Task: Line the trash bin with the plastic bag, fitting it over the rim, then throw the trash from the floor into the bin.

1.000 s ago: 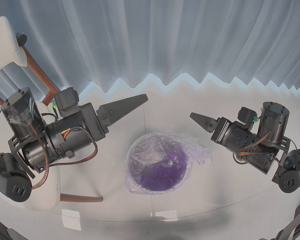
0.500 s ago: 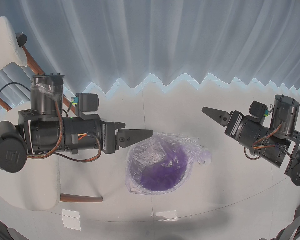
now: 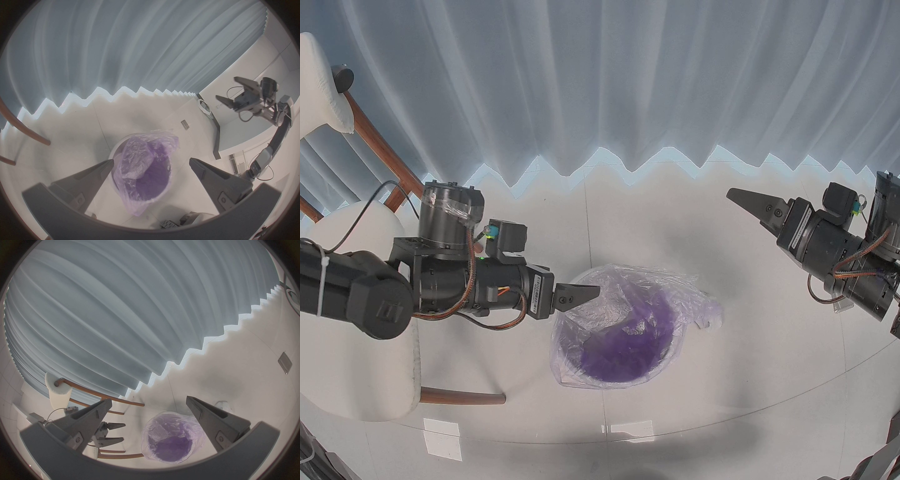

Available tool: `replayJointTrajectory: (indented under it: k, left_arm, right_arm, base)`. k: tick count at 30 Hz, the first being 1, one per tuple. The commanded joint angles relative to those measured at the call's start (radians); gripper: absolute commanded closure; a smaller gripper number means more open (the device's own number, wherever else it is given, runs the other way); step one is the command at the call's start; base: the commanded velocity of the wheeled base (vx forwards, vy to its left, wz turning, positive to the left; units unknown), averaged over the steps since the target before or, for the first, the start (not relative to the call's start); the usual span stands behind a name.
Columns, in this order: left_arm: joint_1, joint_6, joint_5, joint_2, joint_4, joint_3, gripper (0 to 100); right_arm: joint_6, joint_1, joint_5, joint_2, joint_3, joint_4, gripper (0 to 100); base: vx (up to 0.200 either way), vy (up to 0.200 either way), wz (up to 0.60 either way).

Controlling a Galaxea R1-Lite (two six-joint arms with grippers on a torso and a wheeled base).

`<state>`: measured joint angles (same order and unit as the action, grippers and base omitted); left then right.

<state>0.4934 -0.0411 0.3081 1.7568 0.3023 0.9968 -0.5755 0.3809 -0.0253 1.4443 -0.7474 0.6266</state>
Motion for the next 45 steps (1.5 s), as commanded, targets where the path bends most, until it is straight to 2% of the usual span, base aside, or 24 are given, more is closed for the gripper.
replayJointTrajectory:
  k: [1,9,25,26,45]
  left_arm:
    - [-0.026,-0.002,-0.006,0.116,0.034,0.034,0]
    - [-0.059,-0.002,-0.053,0.268,0.116,0.092,0]
    - [-0.073,-0.003,-0.060,0.359,0.161,0.125,0]
    - [-0.076,-0.003,-0.060,0.359,0.161,0.126,100]
    - [-0.179,-0.010,-0.064,0.380,0.164,0.167,100]
  right_arm:
    - [0.000,0.001,0.002,-0.018,0.002,0.001,0]
    - [0.000,0.001,0.004,-0.019,0.003,0.001,0]
    - [-0.001,0.003,0.005,-0.024,0.003,0.001,0]
    - [0.000,0.003,0.004,-0.024,0.003,0.001,0]
    - [0.000,0.001,0.005,-0.024,0.002,0.004,0]
  base:
    - [0.000,0.000,0.00]
    - [0.000,0.000,0.00]
    - [0.000,0.000,0.00]
    - [0.000,0.000,0.00]
    - [0.000,0.000,0.00]
